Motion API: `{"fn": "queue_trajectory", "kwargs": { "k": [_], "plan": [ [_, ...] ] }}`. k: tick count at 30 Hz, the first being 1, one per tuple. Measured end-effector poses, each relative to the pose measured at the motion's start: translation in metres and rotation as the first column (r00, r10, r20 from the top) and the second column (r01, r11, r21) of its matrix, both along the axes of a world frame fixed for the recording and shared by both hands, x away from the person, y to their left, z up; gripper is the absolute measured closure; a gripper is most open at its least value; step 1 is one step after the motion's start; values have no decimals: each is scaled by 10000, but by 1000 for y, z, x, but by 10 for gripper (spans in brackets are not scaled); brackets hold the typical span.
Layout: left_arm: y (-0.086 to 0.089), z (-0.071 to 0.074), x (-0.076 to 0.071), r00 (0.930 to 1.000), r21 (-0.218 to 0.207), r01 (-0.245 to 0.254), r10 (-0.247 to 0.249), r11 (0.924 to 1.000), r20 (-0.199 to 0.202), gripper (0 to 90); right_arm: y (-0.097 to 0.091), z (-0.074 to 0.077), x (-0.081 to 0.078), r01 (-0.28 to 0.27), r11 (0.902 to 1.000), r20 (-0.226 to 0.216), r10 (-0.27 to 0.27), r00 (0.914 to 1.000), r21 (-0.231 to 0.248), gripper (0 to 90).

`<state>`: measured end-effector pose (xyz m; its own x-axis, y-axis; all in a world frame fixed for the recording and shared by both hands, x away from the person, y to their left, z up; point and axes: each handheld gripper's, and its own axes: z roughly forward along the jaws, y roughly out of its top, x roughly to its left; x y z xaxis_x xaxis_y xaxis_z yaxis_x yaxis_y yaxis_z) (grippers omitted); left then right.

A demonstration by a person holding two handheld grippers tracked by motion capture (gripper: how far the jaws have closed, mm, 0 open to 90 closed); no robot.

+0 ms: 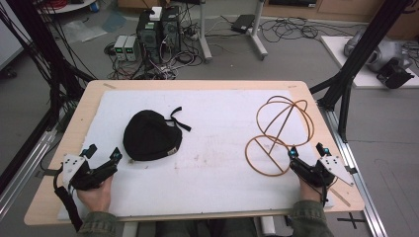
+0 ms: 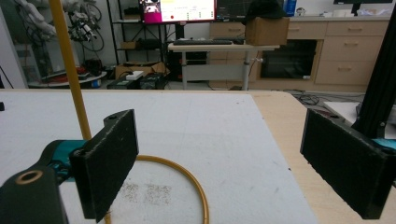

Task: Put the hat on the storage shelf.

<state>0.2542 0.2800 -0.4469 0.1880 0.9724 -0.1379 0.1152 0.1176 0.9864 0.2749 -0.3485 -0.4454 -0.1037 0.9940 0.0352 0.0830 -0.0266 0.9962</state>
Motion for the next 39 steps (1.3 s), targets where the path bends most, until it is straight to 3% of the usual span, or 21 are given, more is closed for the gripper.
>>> {"fn": "queue_trajectory", "kwargs": {
  "k": [10, 21, 31, 39],
  "plan": [
    [4, 0, -2, 9997, -97, -224, 225, 9997, 74, 162, 2, 0, 0, -19, 10000, -19, 19, 10000, 16, 105],
    [2, 1, 0, 9999, -53, -129, 129, 9999, 72, 162, 0, 0, -1, 1, 10000, 13, -1, 10000, 59, 105],
    [-4, 2, 3, 9993, 322, 351, -348, 9989, -103, 157, 2, 0, -1, -157, 9998, -36, 158, 9999, 111, 105],
    [-20, 14, 12, 9921, 473, 1256, -1252, 9910, -109, 156, 3, 0, -1, -303, 9995, -63, 303, 9995, -14, 105]
  ]
}}
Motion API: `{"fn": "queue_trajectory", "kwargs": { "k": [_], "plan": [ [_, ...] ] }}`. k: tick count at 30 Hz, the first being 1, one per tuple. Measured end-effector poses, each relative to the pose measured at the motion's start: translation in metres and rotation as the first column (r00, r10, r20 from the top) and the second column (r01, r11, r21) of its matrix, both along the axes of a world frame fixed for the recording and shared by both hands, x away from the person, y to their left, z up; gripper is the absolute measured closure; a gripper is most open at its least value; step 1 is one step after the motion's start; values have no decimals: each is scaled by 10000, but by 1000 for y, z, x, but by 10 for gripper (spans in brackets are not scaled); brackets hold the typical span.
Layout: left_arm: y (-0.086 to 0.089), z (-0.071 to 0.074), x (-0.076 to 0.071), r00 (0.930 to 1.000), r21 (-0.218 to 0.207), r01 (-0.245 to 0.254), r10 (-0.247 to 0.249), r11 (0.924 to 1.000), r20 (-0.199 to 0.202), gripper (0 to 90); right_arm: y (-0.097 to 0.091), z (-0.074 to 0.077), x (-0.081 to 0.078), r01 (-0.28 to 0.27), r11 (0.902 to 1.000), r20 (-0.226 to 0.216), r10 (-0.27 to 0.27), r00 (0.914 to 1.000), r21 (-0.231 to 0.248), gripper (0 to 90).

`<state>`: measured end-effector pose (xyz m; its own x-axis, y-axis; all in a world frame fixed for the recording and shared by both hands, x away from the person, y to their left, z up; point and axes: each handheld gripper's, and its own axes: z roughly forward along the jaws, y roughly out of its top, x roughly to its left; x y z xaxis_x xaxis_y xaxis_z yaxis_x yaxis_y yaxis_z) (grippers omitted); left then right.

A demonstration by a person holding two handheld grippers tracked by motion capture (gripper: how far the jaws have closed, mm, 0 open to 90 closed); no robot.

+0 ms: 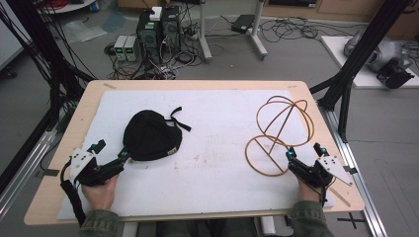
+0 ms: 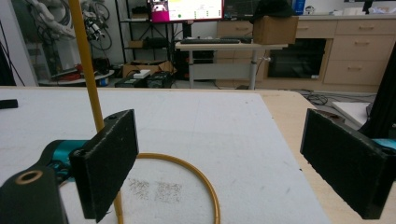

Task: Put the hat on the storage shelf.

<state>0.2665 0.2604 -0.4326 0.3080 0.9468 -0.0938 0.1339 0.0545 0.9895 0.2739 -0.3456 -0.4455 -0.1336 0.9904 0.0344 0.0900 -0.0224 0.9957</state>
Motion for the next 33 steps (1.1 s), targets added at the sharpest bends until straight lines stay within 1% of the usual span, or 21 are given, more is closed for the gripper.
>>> {"fn": "queue_trajectory", "kwargs": {
  "k": [2, 4, 5, 6, 7, 9, 10, 11, 13, 14, 17, 19, 21, 22, 25, 28, 29, 30, 31, 32, 33],
  "plan": [
    [-4, 4, 4, 9994, 96, 296, -294, 9995, -200, 156, 0, 0, 0, -14, 10000, -29, 14, 10000, -35, 105],
    [-8, 8, 7, 9984, 187, 460, -453, 9988, -334, 157, -1, 0, -1, -26, 10000, -20, 25, 10000, -48, 105],
    [-12, 12, 11, 9963, 183, 711, -701, 9973, -498, 157, -2, 0, -1, -20, 10000, 19, 20, 10000, -60, 105],
    [-12, 12, 11, 9963, 183, 711, -701, 9973, -498, 157, -2, 0, -1, -2, 10000, -27, 2, 10000, -10, 105],
    [-14, 16, 15, 9938, 288, 886, -865, 9956, -693, 158, -2, 0, -2, -7, 10000, -6, 7, 10000, -6, 105],
    [-15, 17, 16, 9926, 237, 987, -967, 9948, -740, 158, -3, 0, -2, -17, 10000, 43, 17, 10000, -38, 105],
    [-17, 21, 17, 9900, 24, 1231, -1227, 9924, -690, 158, -4, 0, -2, 13, 10000, 55, -13, 10000, -1, 105],
    [-17, 21, 17, 9900, 24, 1231, -1227, 9924, -690, 158, -4, 0, -2, 0, 10000, 51, 0, 10000, -18, 105],
    [-21, 25, 21, 9869, 24, 1384, -1377, 9904, -837, 157, -4, 0, -2, 16, 10000, 29, -16, 10000, 45, 105],
    [-21, 25, 21, 9869, 24, 1384, -1377, 9904, -837, 157, -4, 0, -2, 16, 10000, 29, -16, 10000, 45, 105],
    [-22, 28, 27, 9822, 136, 1512, -1487, 9884, -1149, 157, -2, 0, -1, -41, 10000, 39, 41, 10000, 12, 105],
    [-21, 29, 32, 9808, 330, 1506, -1452, 9880, -1302, 157, -1, 0, 0, -113, 9999, 36, 113, 9999, -42, 105],
    [-20, 30, 37, 9769, 414, 1525, -1443, 9874, -1574, 157, 1, 0, 0, -164, 9999, 19, 164, 9999, -28, 105],
    [-20, 30, 37, 9769, 414, 1525, -1443, 9874, -1574, 157, 1, 0, 1, -184, 9998, 56, 185, 9998, -99, 105],
    [-21, 31, 45, 9676, 645, 1740, -1585, 9826, -1967, 157, 3, 1, 3, -270, 9995, 62, 271, 9996, -138, 105],
    [-23, 35, 52, 9565, 538, 2024, -1856, 9778, -2249, 157, 4, 1, 4, -331, 9994, 79, 332, 9994, -133, 105],
    [-25, 37, 58, 9503, 668, 2120, -1897, 9750, -2467, 161, 5, 1, 4, -349, 9992, 118, 351, 9993, -183, 105],
    [-25, 37, 58, 9503, 668, 2120, -1897, 9750, -2467, 161, 6, 1, 4, -374, 9992, 93, 375, 9993, -167, 105],
    [-26, 39, 64, 9462, 893, 2162, -1861, 9723, -2647, 161, 6, 1, 4, -388, 9991, 88, 389, 9992, -145, 105],
    [-26, 39, 64, 9462, 893, 2162, -1861, 9723, -2647, 163, 6, 1, 4, -388, 9991, 88, 389, 9992, -145, 105],
    [-26, 40, 70, 9406, 1093, 2218, -1830, 9690, -2861, 164, 7, 1, 5, -422, 9989, 106, 424, 9990, -227, 105]
  ]
}}
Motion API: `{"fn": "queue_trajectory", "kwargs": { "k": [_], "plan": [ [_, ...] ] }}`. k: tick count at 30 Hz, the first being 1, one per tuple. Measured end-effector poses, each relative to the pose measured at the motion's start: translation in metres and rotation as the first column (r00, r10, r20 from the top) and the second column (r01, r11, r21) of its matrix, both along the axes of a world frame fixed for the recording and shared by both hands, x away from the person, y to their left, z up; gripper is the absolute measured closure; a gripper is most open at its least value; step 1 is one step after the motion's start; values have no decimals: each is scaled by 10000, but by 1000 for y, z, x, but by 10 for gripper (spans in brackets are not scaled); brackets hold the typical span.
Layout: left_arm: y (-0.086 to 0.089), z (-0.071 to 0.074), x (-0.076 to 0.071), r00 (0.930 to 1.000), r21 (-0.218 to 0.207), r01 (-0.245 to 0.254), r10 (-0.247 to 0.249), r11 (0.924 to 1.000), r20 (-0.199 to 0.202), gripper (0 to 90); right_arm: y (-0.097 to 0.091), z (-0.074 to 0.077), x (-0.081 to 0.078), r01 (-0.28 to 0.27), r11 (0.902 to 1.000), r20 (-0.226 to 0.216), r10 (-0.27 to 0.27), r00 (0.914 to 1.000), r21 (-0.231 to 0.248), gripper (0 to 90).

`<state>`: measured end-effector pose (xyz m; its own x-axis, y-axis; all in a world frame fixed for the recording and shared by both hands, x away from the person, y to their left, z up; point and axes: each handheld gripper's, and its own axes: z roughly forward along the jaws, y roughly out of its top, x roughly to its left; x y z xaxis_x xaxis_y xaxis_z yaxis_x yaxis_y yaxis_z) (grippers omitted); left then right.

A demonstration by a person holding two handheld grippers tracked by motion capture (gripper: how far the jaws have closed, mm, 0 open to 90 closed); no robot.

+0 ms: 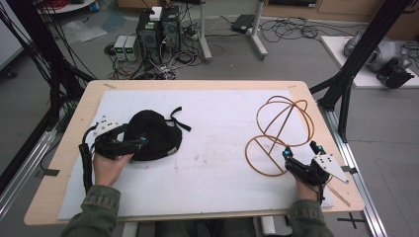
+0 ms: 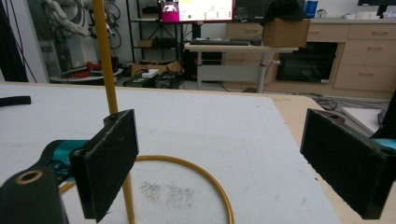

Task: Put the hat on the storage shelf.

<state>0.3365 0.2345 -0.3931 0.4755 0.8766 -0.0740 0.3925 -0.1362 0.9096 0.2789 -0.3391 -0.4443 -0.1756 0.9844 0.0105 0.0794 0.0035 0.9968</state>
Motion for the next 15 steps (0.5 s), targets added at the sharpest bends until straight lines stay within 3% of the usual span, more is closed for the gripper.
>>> {"fn": "queue_trajectory", "kwargs": {
  "k": [4, 11, 13, 15],
  "plan": [
    [0, -1, 12, 9990, 39, 140, -138, 9999, -425, 165, 0, 0, 0, -16, 10000, -14, 16, 10000, -9, 105],
    [-6, 1, 23, 9960, 181, 496, -481, 9986, -748, 186, -2, 0, 0, -7, 10000, 9, 7, 10000, 60, 105],
    [-9, 0, 27, 9922, 456, 667, -614, 9967, -1090, 187, -2, 0, 0, 6, 10000, 6, -6, 10000, 84, 105],
    [-9, -1, 28, 9915, 499, 681, -621, 9964, -1139, 187, -2, 0, 0, 13, 9999, 37, -14, 10000, 120, 105]
  ]
}}
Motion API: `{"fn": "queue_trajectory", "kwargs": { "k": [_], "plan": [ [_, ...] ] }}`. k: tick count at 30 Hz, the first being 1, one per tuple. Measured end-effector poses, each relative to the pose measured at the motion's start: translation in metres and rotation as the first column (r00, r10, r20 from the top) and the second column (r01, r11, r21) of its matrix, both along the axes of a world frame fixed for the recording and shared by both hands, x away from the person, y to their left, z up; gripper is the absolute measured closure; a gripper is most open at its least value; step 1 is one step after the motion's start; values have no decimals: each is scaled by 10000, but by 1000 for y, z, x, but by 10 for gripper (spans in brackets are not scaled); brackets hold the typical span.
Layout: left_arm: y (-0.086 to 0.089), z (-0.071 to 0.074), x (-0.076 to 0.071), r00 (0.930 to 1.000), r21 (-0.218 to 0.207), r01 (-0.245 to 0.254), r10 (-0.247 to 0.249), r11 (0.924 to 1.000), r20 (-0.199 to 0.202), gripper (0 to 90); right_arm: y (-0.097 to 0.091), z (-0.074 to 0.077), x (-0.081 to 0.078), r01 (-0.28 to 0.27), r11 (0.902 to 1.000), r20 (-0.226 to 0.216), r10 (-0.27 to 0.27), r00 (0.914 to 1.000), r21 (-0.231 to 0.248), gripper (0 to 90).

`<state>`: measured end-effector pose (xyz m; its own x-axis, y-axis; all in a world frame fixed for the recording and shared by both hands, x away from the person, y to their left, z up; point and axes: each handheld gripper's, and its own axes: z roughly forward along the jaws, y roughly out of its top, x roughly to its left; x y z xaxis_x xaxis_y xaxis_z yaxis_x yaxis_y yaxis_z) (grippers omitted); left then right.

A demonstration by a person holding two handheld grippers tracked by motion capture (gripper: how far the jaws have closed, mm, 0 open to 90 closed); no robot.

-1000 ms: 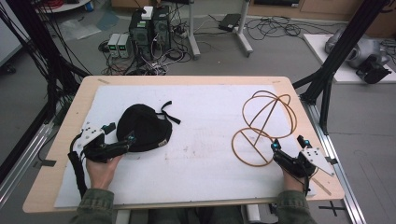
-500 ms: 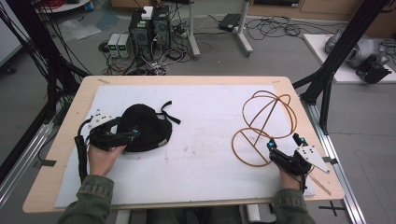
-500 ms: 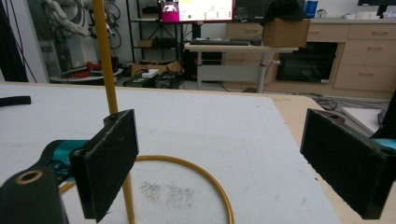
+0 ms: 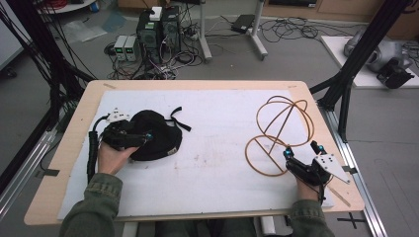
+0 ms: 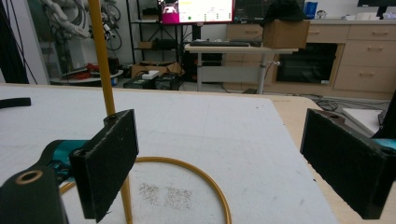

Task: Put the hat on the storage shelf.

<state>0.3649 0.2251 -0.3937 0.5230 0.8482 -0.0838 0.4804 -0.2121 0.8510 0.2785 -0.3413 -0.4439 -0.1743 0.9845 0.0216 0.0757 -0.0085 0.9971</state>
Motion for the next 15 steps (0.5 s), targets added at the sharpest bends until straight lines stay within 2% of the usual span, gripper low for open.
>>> {"fn": "queue_trajectory", "kwargs": {
  "k": [5, 10, 14, 15],
  "plan": [
    [3, -1, 4, 9994, -28, -343, 343, 9994, -34, 195, 0, 0, 1, -14, 10000, 17, 14, 10000, -64, 105],
    [6, -4, 7, 9991, -7, -389, 389, 9992, -137, 227, 0, 0, 1, -28, 10000, 22, 28, 10000, -52, 105],
    [4, -3, 6, 9997, 77, -257, 257, 9996, 15, 298, 0, 0, 1, -2, 10000, 33, 2, 10000, -45, 105],
    [3, -3, 4, 10000, 164, -51, 50, 9999, 29, 414, 0, 0, 1, 3, 10000, 34, -3, 10000, -64, 105]
  ]
}}
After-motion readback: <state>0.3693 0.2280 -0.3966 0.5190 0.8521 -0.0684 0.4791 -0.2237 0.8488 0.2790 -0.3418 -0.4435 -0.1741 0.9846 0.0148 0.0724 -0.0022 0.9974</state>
